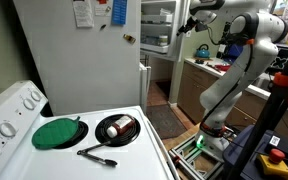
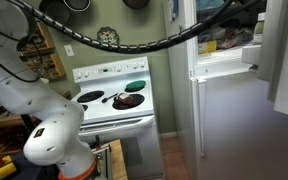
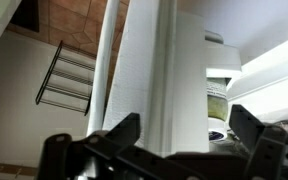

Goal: Take the container out of the top refrigerator door and put it on the stovetop

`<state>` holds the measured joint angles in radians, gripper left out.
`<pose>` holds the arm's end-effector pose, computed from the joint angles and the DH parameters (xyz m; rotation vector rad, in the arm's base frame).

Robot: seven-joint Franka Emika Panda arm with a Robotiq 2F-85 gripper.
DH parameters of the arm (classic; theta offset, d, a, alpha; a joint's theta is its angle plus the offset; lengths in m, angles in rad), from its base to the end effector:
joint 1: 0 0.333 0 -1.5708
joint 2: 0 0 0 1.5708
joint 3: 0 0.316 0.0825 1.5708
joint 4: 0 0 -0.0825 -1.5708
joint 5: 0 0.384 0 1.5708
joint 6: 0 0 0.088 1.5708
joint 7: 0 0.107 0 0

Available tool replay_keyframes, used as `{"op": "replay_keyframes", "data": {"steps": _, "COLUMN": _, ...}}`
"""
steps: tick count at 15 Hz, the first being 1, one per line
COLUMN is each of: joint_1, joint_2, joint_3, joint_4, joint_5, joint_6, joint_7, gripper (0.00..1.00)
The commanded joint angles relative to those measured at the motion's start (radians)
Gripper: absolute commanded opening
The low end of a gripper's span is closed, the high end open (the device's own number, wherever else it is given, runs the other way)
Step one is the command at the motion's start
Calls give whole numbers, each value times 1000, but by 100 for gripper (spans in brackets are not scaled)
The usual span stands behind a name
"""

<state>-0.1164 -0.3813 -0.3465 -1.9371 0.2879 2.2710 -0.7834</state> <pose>0.4226 -0.2441 0.7111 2.8273 0.2694 1.1804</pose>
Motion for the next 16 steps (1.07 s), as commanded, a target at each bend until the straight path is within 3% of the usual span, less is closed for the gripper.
{"op": "replay_keyframes", "data": {"steps": 1, "joint_1": 9, "joint_2": -4, "joint_3": -6, "joint_4": 10, "joint_5": -3, "joint_6": -18, "joint_7": 34, "gripper": 100}}
{"op": "replay_keyframes", "data": {"steps": 5, "joint_1": -38, "joint_2": -25, "joint_3": 31, "joint_4": 55, "joint_5": -100, "joint_6": -93, "joint_7": 209, "gripper": 100}}
{"op": "replay_keyframes", "data": {"steps": 10, "joint_1": 4, "joint_2": -51, "joint_3": 5, "joint_4": 166, "joint_5": -74, "joint_6": -401, "joint_7": 259, "gripper": 100}}
{"op": "replay_keyframes", "data": {"steps": 12, "joint_1": 1, "joint_2": -42, "joint_3": 9, "joint_4": 157, "joint_5": -77, "joint_6": -351, "joint_7": 243, "gripper": 100}}
{"op": "replay_keyframes", "data": {"steps": 16, "joint_1": 12, "joint_2": -59, "joint_3": 9, "joint_4": 170, "joint_5": -66, "joint_6": -381, "joint_7": 246, "gripper": 100}}
